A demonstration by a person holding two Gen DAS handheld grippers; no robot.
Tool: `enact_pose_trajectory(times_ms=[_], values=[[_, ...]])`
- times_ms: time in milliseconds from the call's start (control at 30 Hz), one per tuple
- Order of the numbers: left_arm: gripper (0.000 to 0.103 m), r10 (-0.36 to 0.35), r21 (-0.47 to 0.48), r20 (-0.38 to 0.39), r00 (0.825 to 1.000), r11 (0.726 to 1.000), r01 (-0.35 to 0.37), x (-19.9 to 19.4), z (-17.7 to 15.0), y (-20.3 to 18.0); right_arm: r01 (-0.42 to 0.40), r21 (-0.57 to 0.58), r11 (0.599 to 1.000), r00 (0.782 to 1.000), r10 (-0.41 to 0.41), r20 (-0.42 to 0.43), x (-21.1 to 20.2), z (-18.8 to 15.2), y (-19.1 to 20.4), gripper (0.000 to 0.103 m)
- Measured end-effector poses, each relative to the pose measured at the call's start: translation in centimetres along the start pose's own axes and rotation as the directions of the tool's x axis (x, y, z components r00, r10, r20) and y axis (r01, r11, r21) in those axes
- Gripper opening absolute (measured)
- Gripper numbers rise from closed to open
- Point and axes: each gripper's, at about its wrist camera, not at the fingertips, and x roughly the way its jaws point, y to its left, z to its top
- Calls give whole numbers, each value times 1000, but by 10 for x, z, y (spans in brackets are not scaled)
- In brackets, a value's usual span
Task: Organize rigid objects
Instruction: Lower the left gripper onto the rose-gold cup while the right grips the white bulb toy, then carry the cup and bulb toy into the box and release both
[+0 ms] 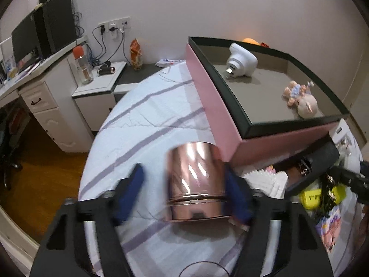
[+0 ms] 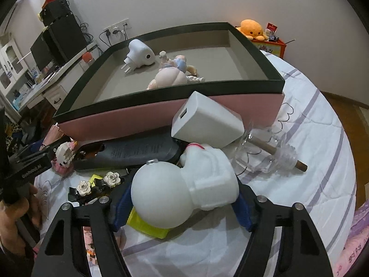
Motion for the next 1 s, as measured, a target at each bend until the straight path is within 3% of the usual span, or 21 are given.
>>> enact_pose_trajectory(times_ms=[67,300,633,833,1000], values=[[47,-6,8,-10,1000,1000,6,1,-3,-1,-9,1,1000,1000,9,3,-2,0,0,73],[47,-57,-37,1,998,998,57,-9,-9,6,-37,15,999,999,37,16,-9,-2,-3,73],[47,-64,-42,36,997,997,66,-41,-7,4,-52,12,999,997,51,59,-37,3,-2,73],[47,-68,-14,89,994,997,70,-69,20,-7,-82,-15,997,991,83,104,-58,22,3,73],[47,-86,-6,133,987,996,87,-74,58,-20,-84,-68,994,983,94,158,-66,59,8,73]])
